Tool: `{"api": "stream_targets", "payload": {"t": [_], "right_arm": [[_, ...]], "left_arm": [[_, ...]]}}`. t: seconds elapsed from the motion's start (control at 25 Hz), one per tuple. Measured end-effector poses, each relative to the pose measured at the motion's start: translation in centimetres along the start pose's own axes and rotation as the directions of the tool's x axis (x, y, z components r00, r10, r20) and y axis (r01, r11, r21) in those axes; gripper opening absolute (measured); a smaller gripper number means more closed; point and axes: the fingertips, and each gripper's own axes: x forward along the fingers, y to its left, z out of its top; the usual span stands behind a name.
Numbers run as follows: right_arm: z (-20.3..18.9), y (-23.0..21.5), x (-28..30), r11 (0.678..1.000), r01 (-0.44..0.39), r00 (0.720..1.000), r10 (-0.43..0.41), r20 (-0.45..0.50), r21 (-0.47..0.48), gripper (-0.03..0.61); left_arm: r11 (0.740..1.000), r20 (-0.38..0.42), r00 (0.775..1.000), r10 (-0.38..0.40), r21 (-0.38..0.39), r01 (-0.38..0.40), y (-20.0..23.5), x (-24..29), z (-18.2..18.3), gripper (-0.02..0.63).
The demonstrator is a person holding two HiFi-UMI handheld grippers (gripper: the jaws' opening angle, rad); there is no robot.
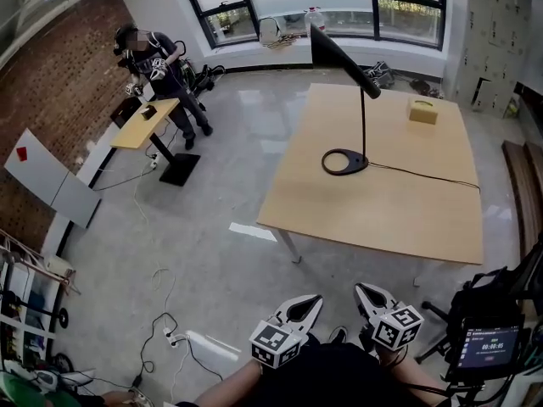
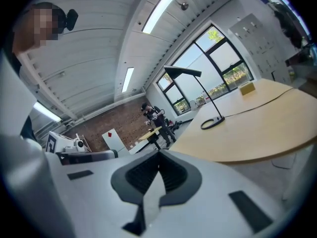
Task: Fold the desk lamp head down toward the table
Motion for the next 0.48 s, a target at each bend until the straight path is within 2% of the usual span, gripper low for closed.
{"api": "stream_targets", "payload": {"t": [0.24, 0.48], "right_arm": [[0.9, -2.4, 0.3, 0.999, 0.036, 0.999, -0.037, 0.015, 0.013, 0.005], [2.8, -5.5, 0.7, 0.992, 0.123, 0.991, -0.124, 0.043, 0.016, 0.005]], "left_arm": [[1.0, -0.023, 0.999, -0.031, -0.004, 0.031, 0.7, 2.7, 0.4, 0.005], [0.994, -0.027, 0.993, -0.111, 0.002, 0.111, 2.0, 6.5, 1.8, 0.005]]}}
